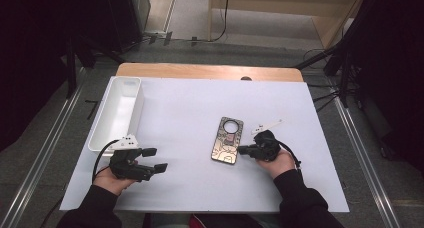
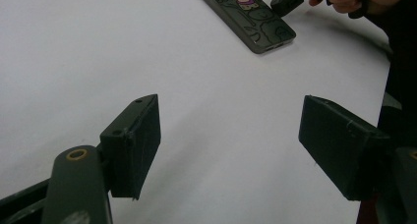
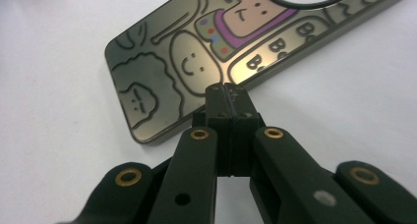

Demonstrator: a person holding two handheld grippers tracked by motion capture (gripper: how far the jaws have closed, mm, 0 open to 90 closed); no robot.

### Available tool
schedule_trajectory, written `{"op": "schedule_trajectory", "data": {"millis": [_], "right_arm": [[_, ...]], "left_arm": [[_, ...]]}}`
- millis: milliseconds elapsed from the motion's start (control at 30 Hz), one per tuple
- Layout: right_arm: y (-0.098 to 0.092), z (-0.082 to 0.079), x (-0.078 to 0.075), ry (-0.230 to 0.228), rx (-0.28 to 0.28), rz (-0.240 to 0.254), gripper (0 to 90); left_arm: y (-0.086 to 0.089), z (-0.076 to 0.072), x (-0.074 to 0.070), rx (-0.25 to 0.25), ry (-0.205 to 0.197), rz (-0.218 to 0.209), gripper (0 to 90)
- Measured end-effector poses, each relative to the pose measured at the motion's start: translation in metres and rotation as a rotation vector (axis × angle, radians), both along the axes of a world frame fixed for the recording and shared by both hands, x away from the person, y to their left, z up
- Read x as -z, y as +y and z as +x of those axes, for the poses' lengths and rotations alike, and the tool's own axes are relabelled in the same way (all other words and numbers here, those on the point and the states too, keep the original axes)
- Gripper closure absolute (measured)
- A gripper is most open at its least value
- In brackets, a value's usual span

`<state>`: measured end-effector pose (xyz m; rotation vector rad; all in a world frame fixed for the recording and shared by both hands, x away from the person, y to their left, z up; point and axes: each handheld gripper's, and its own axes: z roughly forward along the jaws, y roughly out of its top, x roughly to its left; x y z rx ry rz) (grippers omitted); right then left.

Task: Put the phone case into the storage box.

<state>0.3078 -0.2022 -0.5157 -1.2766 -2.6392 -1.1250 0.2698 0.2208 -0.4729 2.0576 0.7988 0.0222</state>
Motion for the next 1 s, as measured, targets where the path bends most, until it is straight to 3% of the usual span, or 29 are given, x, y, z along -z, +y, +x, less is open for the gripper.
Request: {"op": "schedule_trajectory", "data": {"millis": [1000], "right_arm": [[0.051, 0.000, 0.001, -0.024, -0.111, 0.019, 88.0]], "left_arm": [[0.004, -0.004, 0.000, -0.023, 0.001, 0.002, 23.6]]}}
